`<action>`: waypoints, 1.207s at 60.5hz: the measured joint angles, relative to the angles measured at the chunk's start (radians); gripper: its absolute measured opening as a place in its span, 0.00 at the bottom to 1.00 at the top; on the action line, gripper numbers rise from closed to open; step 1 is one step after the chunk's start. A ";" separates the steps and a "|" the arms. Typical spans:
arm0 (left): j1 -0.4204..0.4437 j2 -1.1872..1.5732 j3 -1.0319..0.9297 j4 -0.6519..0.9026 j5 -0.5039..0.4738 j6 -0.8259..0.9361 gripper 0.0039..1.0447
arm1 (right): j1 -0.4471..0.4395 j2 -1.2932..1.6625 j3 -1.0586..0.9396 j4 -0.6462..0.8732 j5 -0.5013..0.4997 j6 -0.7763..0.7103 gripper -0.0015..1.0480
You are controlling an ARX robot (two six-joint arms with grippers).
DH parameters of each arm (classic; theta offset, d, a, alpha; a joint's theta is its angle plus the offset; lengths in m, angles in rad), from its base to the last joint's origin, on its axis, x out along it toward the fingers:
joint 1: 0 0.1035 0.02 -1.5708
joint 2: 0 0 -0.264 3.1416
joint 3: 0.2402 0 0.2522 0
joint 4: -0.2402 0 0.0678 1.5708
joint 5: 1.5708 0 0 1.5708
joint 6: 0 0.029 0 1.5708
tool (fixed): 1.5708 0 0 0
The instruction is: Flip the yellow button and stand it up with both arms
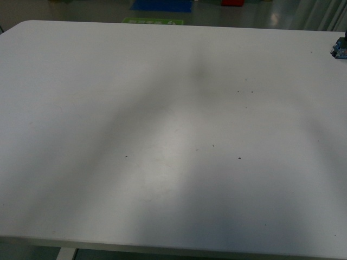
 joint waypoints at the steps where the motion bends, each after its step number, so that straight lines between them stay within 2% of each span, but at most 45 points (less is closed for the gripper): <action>1: 0.000 0.000 0.000 0.000 0.000 0.000 0.34 | 0.003 0.022 0.013 0.007 -0.002 0.018 0.93; 8: 0.000 0.000 0.000 0.000 0.000 0.000 0.34 | 0.015 0.208 0.130 0.028 -0.049 0.201 0.93; 19: 0.002 0.000 -0.001 0.000 0.000 0.000 0.34 | 0.011 0.314 0.255 0.021 -0.103 0.359 0.93; 41: 0.002 0.000 -0.001 0.000 0.000 0.000 0.34 | 0.023 0.472 0.437 -0.021 -0.145 0.455 0.93; 73: 0.002 0.000 -0.001 0.000 0.000 0.000 0.34 | -0.032 0.539 0.512 -0.049 -0.237 0.610 0.93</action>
